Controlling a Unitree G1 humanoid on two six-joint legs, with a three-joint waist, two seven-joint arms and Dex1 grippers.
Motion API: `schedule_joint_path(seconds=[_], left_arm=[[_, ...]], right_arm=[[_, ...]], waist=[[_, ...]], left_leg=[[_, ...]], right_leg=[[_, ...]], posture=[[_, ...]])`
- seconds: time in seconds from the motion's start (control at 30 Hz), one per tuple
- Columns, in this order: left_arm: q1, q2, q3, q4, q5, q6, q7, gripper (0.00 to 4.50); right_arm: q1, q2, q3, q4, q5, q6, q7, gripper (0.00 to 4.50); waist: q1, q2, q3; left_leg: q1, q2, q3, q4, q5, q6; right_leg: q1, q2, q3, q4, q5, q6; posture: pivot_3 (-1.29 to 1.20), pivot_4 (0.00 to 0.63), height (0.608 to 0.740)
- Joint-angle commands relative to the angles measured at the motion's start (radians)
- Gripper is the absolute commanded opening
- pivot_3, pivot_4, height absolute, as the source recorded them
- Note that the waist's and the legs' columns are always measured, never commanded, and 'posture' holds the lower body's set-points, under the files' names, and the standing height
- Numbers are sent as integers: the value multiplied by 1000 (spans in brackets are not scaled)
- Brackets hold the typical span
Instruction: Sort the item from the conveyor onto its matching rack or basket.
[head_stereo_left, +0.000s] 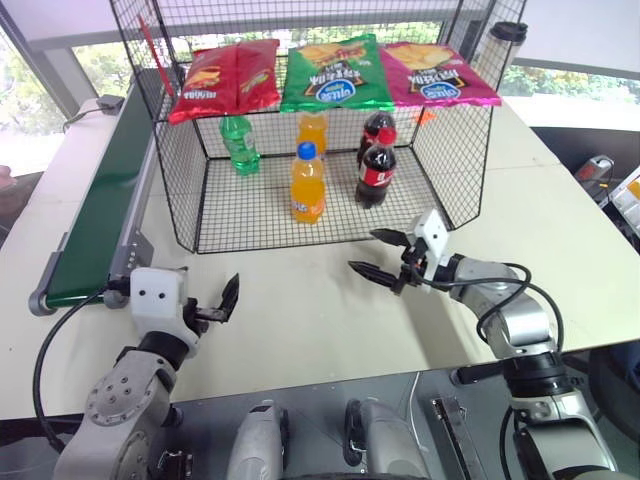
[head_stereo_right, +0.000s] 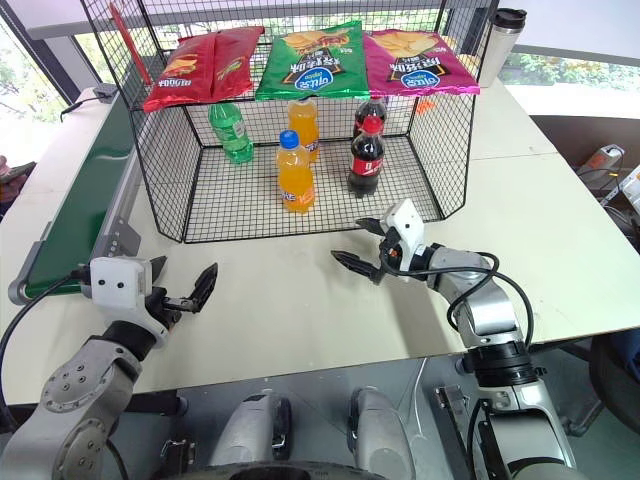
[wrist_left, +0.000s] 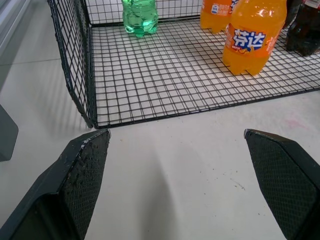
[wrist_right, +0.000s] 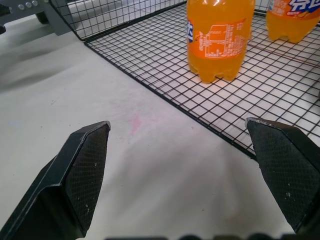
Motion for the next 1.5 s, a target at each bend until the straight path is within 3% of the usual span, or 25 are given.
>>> schedule_joint_path(seconds=[0.03,0.97,1.5], left_arm=[[4,0,4,-35,1,-21,8,4466],[21,-3,0,-8,11,-28,34,4466],[11,-23,61,-87,-15,-26,58,4466]], right_arm=[[-17,-1,-7,-17,11,-6,2,4500],[-22,7,0,-11,12,-11,14,4500],[-26,-7,38,-56,50,12,129,4500]], waist=[[0,0,0],[0,0,0],[0,0,0]], left_leg=[[0,0,0,0,0,0],[0,0,0,0,0,0],[0,0,0,0,0,0]], right_leg=[[0,0,0,0,0,0],[0,0,0,0,0,0],[0,0,0,0,0,0]], posture=[[0,150,740],[0,150,740],[0,150,740]])
